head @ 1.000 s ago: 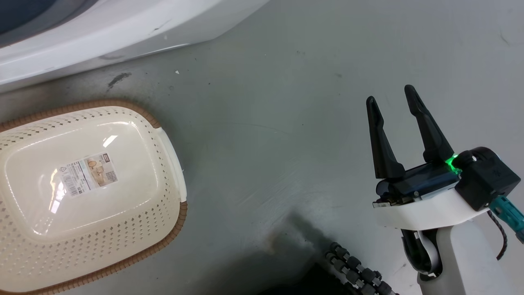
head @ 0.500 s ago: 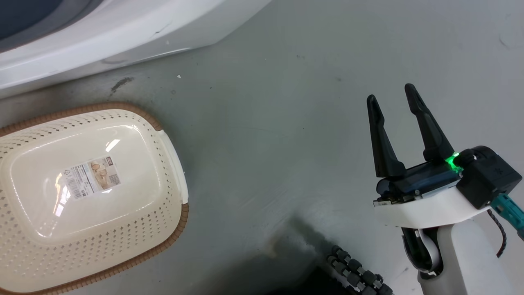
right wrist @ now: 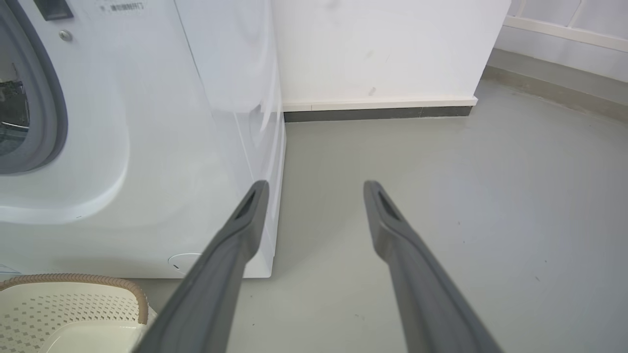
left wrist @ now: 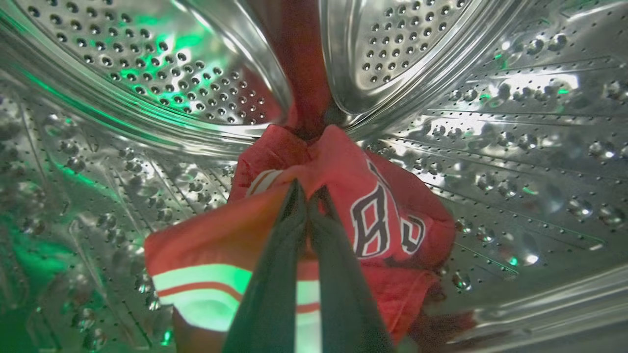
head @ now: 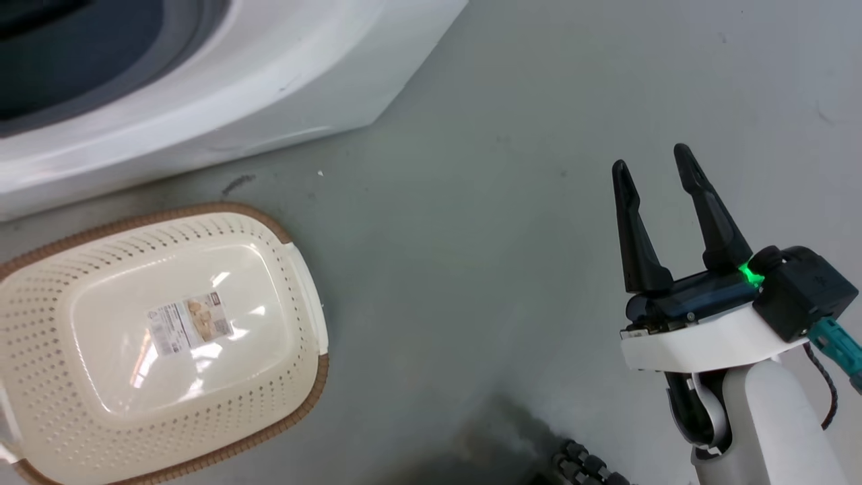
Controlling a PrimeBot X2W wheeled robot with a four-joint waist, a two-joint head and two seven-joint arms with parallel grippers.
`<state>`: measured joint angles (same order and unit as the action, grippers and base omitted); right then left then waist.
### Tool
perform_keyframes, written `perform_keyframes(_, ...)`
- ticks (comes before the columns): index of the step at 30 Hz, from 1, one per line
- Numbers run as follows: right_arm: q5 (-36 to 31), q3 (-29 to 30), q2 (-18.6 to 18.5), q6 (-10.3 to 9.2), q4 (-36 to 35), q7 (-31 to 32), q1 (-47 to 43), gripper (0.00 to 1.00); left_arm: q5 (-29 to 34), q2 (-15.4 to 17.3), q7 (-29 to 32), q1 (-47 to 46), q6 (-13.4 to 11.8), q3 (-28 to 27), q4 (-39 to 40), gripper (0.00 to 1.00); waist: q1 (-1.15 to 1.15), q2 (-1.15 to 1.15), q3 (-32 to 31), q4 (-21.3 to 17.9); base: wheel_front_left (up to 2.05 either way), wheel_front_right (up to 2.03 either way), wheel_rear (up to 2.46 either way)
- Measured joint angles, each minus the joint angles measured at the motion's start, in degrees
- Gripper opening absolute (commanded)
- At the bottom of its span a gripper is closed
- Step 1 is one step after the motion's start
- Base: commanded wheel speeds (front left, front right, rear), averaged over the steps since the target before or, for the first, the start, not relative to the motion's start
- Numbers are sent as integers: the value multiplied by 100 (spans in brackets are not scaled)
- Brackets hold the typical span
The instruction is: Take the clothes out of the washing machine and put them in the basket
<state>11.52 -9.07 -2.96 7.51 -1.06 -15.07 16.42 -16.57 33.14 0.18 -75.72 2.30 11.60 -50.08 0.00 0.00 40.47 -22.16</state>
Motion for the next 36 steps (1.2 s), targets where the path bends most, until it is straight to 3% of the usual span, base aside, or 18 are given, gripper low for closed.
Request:
perform_keyframes(9, -51, 82, 2, 0, 212, -1, -208, 100, -291, -308, -1214, 758, 86, -121, -589, 0, 0, 0, -706, 92, 0, 0, 0)
perform_keyframes(17, -166, 142, 4, 0, 410, -1, -436, 100, -467, -606, -1502, 1489, 175, -255, -535, 0, -1, 0, -1451, 257, 0, 0, 0)
perform_keyframes(36, -448, 412, 4, 0, 461, 200, -1113, 100, -311, -1410, -1510, 3948, 214, -641, 2078, 0, -2, 0, -2961, 966, 0, 0, 0)
